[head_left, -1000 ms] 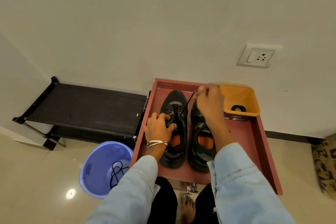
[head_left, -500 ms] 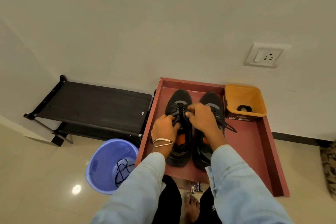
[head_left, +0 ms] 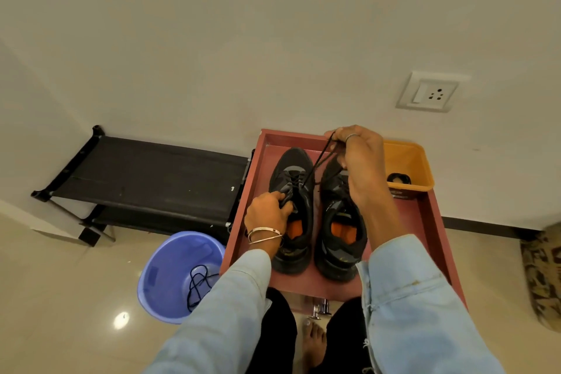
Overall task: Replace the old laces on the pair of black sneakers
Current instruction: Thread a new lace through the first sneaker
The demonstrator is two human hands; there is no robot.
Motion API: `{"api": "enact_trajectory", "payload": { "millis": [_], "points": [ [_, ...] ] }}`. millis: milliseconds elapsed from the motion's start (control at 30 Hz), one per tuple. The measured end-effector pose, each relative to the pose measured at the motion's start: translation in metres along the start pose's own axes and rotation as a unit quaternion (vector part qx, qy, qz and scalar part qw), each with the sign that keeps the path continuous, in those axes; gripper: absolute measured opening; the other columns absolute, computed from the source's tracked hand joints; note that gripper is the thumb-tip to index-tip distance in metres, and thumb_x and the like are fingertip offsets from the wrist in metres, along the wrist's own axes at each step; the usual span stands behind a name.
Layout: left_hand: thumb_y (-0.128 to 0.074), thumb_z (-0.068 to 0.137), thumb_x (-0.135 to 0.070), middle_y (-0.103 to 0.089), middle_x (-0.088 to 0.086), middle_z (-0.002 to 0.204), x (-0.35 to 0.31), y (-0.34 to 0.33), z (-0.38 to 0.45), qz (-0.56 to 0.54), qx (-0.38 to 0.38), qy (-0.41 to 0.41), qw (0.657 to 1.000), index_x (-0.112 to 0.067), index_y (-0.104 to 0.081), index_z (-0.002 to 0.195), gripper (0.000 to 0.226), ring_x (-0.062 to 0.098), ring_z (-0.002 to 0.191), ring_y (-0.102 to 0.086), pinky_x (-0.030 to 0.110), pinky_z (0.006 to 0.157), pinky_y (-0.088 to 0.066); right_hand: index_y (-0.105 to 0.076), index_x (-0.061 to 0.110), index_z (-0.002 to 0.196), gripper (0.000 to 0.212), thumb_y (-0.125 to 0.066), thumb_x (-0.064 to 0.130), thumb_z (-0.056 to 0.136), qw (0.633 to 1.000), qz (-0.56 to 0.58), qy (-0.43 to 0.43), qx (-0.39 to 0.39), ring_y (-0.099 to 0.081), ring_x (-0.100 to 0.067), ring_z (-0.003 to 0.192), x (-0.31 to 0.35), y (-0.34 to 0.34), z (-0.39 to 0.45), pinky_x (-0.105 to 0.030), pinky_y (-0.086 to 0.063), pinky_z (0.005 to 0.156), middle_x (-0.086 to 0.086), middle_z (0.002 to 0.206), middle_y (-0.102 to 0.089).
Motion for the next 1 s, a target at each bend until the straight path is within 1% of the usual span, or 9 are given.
{"api": "enact_trajectory", "payload": {
  "millis": [133,233,300,367,433,533,633,733,1000],
  "points": [
    [-0.062,0.086,-0.037,-0.070,0.003,0.096,-0.004,0.002,-0.002,0.010,-0.003,-0.011,1.000,-0.023,-0.069,0.109,0.028,0.023,0.087,-0.065,0.034,0.072,-0.056,-0.068,0.011,0.080,0.024,-0.050,0.016,0.094,0.991,-0.132,0.027,0.004,-0.053,-0.011,0.069,-0.002,0.006,-0.011,-0.028,-0.041,0.068,0.003,0.074,-0.062],
    [-0.061,0.087,-0.035,-0.069,0.003,0.097,-0.005,0.003,-0.003,0.017,-0.002,-0.023,1.000,-0.023,-0.067,0.112,0.028,0.023,0.088,-0.064,0.035,0.073,-0.056,-0.062,0.003,0.090,0.039,-0.048,0.038,0.098,0.912,-0.409,0.031,0.025,-0.055,-0.024,0.082,-0.010,0.017,-0.013,-0.034,-0.039,0.072,-0.003,0.084,-0.060],
    [-0.061,0.087,-0.034,-0.069,0.002,0.098,-0.005,0.004,-0.002,0.016,-0.001,-0.027,1.000,-0.025,-0.066,0.113,0.028,0.022,0.089,-0.064,0.035,0.074,-0.056,-0.055,0.001,0.091,0.049,-0.041,0.048,0.098,0.863,-0.503,-0.006,0.044,-0.054,-0.031,0.086,-0.012,0.022,-0.015,-0.035,-0.038,0.070,-0.012,0.090,-0.059],
    [-0.061,0.087,-0.033,-0.069,0.002,0.099,-0.004,0.004,-0.001,0.014,0.003,-0.029,0.999,-0.025,-0.066,0.114,0.029,0.022,0.090,-0.064,0.035,0.075,-0.056,-0.053,0.003,0.085,0.053,-0.038,0.052,0.098,0.871,-0.483,-0.056,0.076,-0.054,-0.030,0.077,-0.017,0.019,-0.017,-0.035,-0.040,0.067,-0.013,0.084,-0.059],
    [-0.061,0.086,-0.033,-0.069,0.002,0.101,-0.003,0.004,0.000,0.009,0.008,-0.028,1.000,-0.025,-0.066,0.114,0.029,0.022,0.090,-0.064,0.035,0.075,-0.056,-0.058,0.004,0.086,0.051,-0.039,0.050,0.098,0.920,-0.355,-0.120,0.112,-0.051,-0.021,0.061,-0.024,0.010,-0.019,-0.032,-0.040,0.058,-0.010,0.072,-0.061],
    [-0.062,0.086,-0.032,-0.068,0.001,0.103,-0.002,0.006,0.002,0.004,0.004,-0.027,1.000,-0.027,-0.065,0.116,0.031,0.021,0.093,-0.064,0.033,0.077,-0.054,-0.064,0.002,0.095,0.029,-0.043,0.020,0.101,0.951,-0.216,-0.157,0.158,-0.043,-0.012,0.059,-0.038,-0.006,-0.020,-0.026,-0.033,0.054,-0.006,0.071,-0.056],
    [-0.062,0.086,-0.030,-0.065,0.003,0.106,-0.002,0.005,0.004,0.006,0.007,-0.028,1.000,-0.027,-0.064,0.121,0.034,0.021,0.096,-0.061,0.030,0.078,-0.052,-0.069,0.003,0.101,0.021,-0.048,0.004,0.097,0.948,-0.269,-0.073,0.152,-0.056,-0.008,0.070,-0.059,-0.016,-0.014,-0.018,-0.042,0.062,-0.004,0.080,-0.064],
    [-0.064,0.086,-0.031,-0.063,0.005,0.106,-0.001,0.004,0.006,-0.008,0.008,-0.016,1.000,-0.026,-0.064,0.120,0.035,0.021,0.096,-0.060,0.032,0.078,-0.053,-0.070,0.003,0.093,0.013,-0.058,-0.001,0.091,0.954,-0.278,-0.040,0.105,-0.061,-0.006,0.058,-0.077,-0.022,-0.008,-0.012,-0.047,0.054,-0.005,0.074,-0.069],
    [-0.065,0.085,-0.029,-0.066,0.002,0.108,0.005,0.004,0.009,-0.095,0.007,0.016,0.995,-0.023,-0.068,0.115,0.030,0.017,0.096,-0.062,0.019,0.072,-0.043,-0.073,0.008,0.080,0.009,-0.070,0.013,0.085,0.907,-0.409,0.028,0.097,-0.065,-0.019,0.084,-0.098,-0.040,-0.009,-0.030,-0.052,0.078,-0.007,0.085,-0.071]
  ]
}}
Point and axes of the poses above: each hand's wrist, its own z-axis towards the middle knuckle, its own y-axis out of the back of the hand, x = y × z, the point moved 4 cm from there along z, towards the middle knuckle
